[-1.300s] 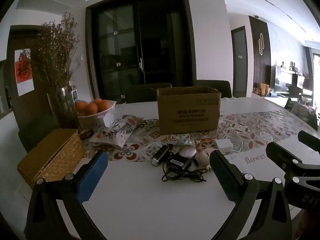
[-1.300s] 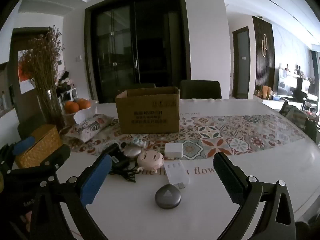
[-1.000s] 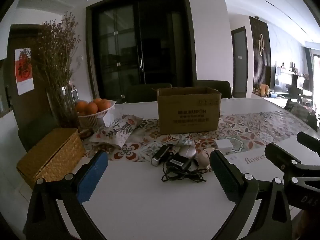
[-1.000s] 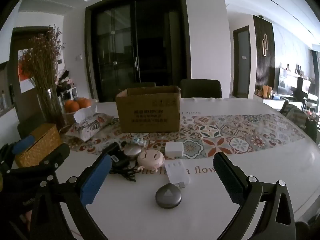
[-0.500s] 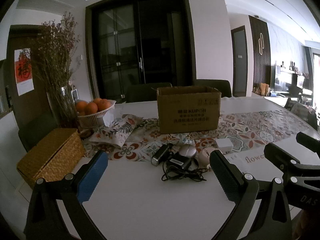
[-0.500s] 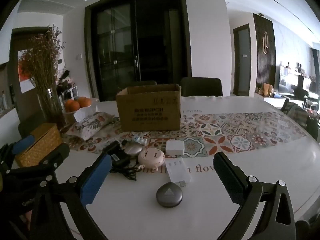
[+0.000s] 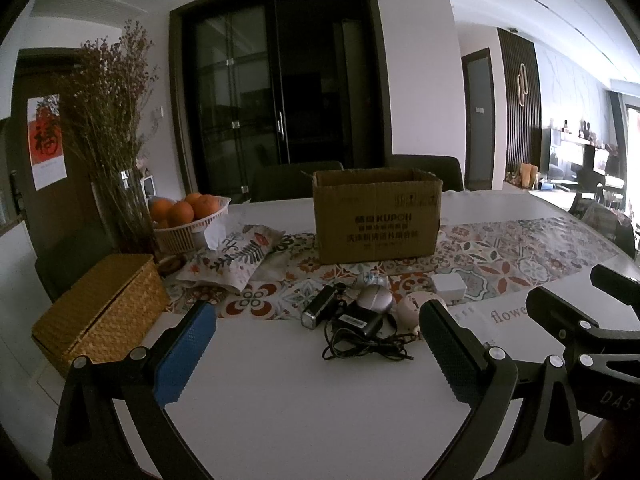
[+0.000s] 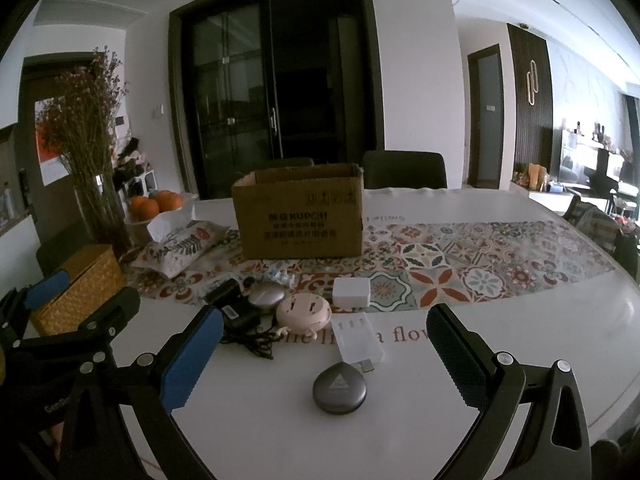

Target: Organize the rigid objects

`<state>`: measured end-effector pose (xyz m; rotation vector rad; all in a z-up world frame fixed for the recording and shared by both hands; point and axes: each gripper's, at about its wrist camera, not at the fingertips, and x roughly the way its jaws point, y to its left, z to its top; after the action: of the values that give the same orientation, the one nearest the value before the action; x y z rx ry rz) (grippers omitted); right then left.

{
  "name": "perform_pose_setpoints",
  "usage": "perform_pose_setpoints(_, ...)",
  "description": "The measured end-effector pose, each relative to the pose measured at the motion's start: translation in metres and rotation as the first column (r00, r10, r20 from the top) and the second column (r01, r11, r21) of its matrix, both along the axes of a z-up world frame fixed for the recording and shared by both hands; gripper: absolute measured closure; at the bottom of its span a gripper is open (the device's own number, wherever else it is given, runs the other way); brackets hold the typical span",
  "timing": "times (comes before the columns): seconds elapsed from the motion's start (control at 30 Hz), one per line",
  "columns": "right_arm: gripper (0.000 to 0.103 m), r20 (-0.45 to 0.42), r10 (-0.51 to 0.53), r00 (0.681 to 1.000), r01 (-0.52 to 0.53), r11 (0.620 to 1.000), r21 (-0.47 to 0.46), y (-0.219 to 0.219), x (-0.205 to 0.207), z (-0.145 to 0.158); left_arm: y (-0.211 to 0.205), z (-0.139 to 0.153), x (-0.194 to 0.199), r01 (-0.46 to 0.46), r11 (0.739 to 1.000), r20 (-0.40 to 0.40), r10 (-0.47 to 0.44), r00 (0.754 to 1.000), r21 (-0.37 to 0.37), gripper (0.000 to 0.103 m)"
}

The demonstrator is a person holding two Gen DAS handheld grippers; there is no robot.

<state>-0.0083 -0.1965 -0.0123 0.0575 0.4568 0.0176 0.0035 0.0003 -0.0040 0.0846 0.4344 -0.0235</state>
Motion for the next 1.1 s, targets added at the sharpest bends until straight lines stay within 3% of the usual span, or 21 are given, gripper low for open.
perform_pose_setpoints(1.1, 0.000, -0.006, -0.001, 1.000, 0.001, 1.000, 0.005, 0.0001, 0.0009, -0.0024, 0.0002, -0.0009, 0.0003, 0.000, 1.000, 0.000, 0.000, 1.000, 0.001, 0.000)
